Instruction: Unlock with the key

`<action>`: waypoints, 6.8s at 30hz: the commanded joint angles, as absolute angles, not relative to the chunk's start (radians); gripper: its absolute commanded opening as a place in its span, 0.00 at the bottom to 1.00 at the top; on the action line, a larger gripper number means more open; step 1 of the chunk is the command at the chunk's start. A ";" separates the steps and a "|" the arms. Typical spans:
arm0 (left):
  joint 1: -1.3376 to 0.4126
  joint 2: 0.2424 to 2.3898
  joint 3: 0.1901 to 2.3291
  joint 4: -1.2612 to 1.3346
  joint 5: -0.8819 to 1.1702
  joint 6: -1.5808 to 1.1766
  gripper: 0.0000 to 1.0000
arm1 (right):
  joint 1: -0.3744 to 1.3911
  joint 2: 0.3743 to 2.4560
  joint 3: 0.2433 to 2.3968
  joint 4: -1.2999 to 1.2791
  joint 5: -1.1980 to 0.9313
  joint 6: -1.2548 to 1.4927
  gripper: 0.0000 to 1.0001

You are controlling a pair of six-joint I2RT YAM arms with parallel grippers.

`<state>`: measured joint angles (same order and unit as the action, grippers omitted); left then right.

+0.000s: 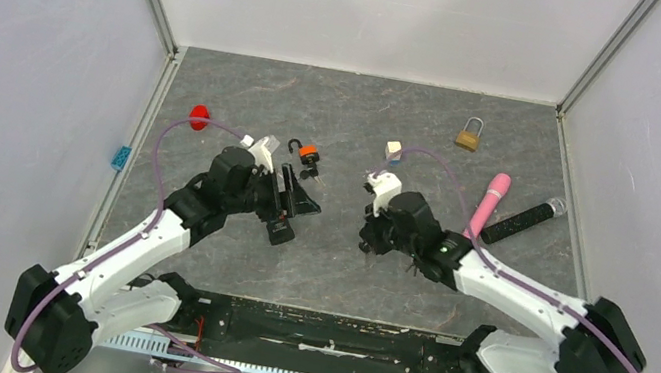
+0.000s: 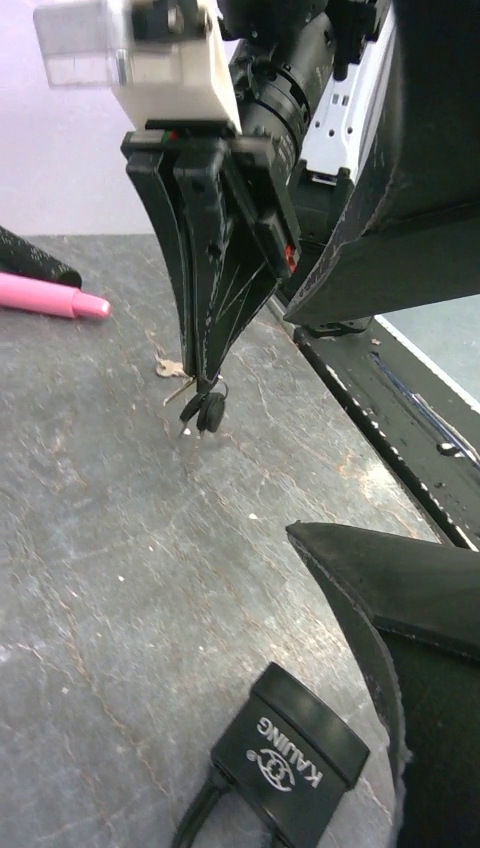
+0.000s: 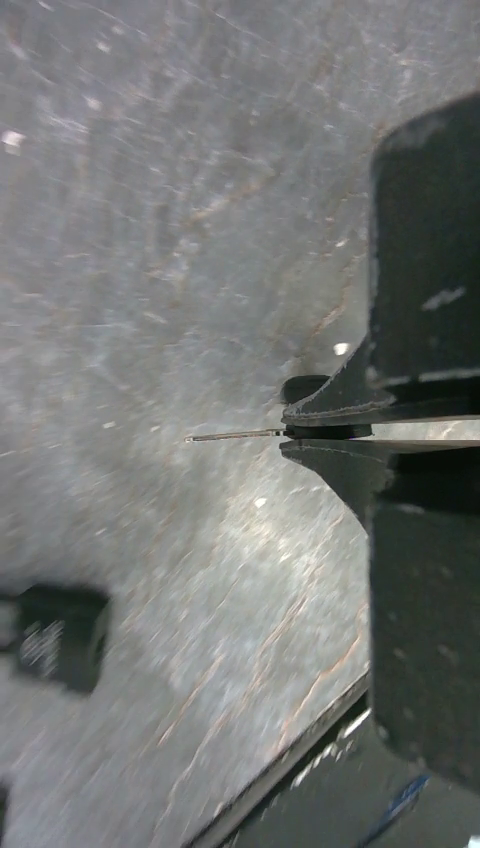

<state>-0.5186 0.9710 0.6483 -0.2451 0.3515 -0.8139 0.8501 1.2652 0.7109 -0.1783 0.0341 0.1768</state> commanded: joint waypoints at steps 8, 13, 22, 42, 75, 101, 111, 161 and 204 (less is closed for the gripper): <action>-0.522 0.913 0.776 -0.030 0.422 -0.646 0.76 | 0.750 1.053 0.530 0.520 -0.333 0.301 0.00; -0.522 0.925 0.829 0.083 0.515 -0.610 0.77 | 0.738 1.075 0.519 0.688 -0.446 0.390 0.00; -0.524 0.979 0.856 0.252 0.690 -0.623 0.76 | 0.727 1.110 0.488 0.962 -0.546 0.586 0.00; -0.585 0.972 0.793 0.357 0.762 -0.669 0.57 | 0.700 1.157 0.445 1.247 -0.563 0.801 0.00; -0.620 0.956 0.754 0.528 0.469 -0.851 0.02 | 0.622 1.095 0.504 1.153 -0.552 0.566 0.76; -0.626 1.020 0.750 0.713 0.467 -0.944 0.02 | 0.620 1.244 0.543 1.441 -0.532 0.852 0.25; -0.627 1.005 0.764 0.600 0.451 -0.907 0.09 | 0.620 1.244 0.533 1.428 -0.541 0.842 0.00; -0.584 1.684 1.045 -0.770 -0.220 -0.974 0.97 | 0.606 0.987 0.263 0.890 -0.452 0.475 0.00; -0.542 1.365 0.989 -0.518 -0.012 -1.144 0.11 | 0.637 0.978 0.281 0.816 -0.428 0.443 0.00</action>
<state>-0.5465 1.5368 0.9852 -0.7033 -0.0875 -1.0554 0.6132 0.9901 0.2501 0.8406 -0.4458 0.4812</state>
